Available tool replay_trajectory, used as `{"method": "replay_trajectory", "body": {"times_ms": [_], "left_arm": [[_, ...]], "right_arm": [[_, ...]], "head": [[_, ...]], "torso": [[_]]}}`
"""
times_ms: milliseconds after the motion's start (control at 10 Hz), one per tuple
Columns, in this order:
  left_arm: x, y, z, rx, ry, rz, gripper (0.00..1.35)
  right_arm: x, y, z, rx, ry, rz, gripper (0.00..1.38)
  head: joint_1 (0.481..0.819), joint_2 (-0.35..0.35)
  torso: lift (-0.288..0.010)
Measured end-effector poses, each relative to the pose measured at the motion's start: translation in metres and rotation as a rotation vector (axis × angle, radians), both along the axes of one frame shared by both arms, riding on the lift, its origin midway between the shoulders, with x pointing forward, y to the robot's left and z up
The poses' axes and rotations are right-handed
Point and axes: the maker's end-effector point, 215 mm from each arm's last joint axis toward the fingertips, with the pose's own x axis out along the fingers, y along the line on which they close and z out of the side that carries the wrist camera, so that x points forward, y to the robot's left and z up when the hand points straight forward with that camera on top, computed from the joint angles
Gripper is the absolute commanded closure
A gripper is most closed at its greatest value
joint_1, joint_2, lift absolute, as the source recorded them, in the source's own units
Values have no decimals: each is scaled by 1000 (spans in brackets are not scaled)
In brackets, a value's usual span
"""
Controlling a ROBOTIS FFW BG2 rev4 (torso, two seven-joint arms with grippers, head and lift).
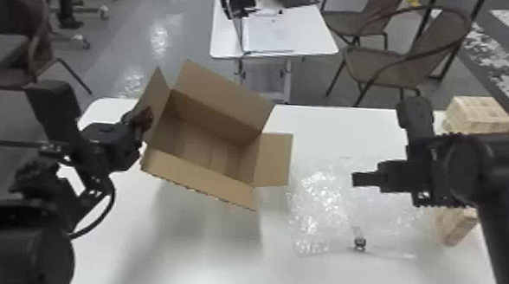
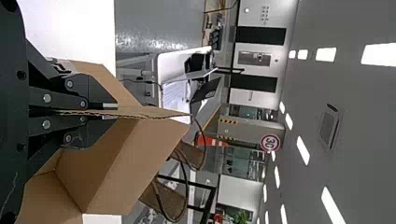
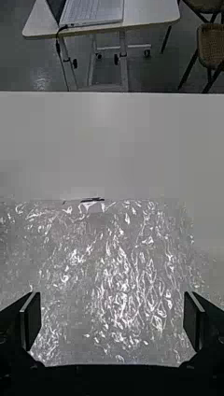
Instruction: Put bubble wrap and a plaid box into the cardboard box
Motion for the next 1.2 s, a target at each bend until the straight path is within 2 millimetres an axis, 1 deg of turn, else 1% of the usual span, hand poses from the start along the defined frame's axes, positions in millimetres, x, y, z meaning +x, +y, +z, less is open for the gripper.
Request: {"method": "replay_trajectory", "body": {"times_ms": [200,300,500,600,700,900,1200], "left_arm": [[1,-1,-1,5,2,0,1220],[2,-2,-1,9,2,0,1220],[3,-2,1,22,1,-2,1220],[5,-4,1,29,1,-4,1220],[6,-6,1,37,2,-7,1220],[8,-8,1,47,3,-12,1220],[11,-11,1,58,-2,-15,1220]], "right_arm": [[3,11,-10,8,25,24,144],[6,22,-13,42,34,50,144],[14,35,-11,57,35,81,144],[16,38,-10,51,41,85,137],[16,39,-15,50,60,86,137],[12,48,-26,70,103,88,136],[6,52,-45,73,172,85,136]], "head": [[695,97],[695,106],[695,120],[695,121],[695,120],[695,126],[695,127]], "torso": [[-110],[-110],[-110],[-110],[-110],[-110],[-110]]}}
